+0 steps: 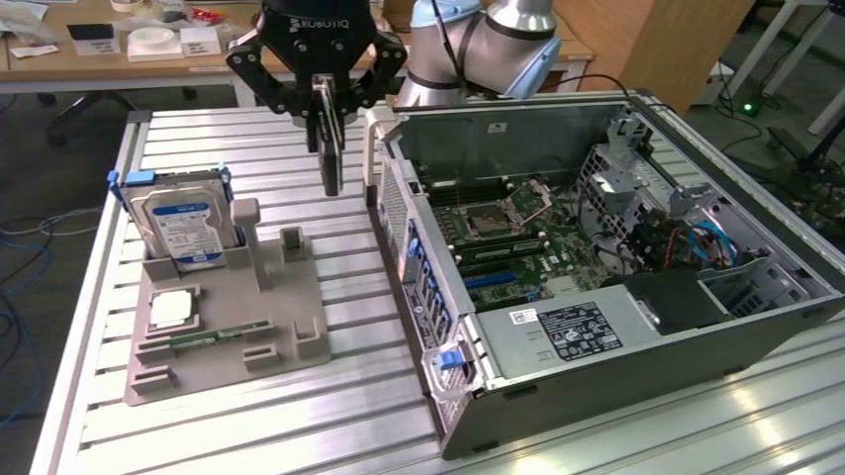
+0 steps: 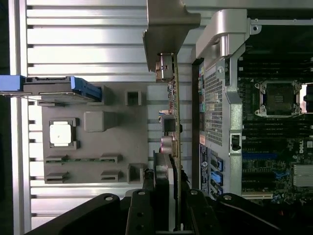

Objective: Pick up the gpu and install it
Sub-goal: 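Pick up the gpu and move the gpu toward the slot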

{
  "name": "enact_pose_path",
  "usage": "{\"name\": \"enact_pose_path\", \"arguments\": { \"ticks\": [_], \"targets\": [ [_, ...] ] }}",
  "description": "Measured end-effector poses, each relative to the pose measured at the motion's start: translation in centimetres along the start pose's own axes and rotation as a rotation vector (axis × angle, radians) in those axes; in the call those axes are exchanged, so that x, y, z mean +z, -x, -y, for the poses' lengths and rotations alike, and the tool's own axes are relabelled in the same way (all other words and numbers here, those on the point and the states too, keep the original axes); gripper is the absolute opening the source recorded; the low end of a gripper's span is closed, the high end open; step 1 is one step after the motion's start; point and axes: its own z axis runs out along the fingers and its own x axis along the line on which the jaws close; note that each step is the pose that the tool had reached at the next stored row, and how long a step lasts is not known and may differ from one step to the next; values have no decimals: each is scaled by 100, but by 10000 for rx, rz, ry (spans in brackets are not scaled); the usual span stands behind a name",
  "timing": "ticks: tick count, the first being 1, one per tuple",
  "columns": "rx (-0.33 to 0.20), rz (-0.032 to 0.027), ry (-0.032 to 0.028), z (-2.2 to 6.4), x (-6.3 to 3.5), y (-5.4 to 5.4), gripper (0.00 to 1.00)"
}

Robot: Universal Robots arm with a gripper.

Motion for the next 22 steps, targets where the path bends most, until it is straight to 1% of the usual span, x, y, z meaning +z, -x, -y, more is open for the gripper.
{"name": "enact_pose_path", "arguments": {
  "ticks": [12,22],
  "targets": [
    [0,1,1,-6,9,288,28],
    [1,0,0,19,16,476,28]
  ]
}}
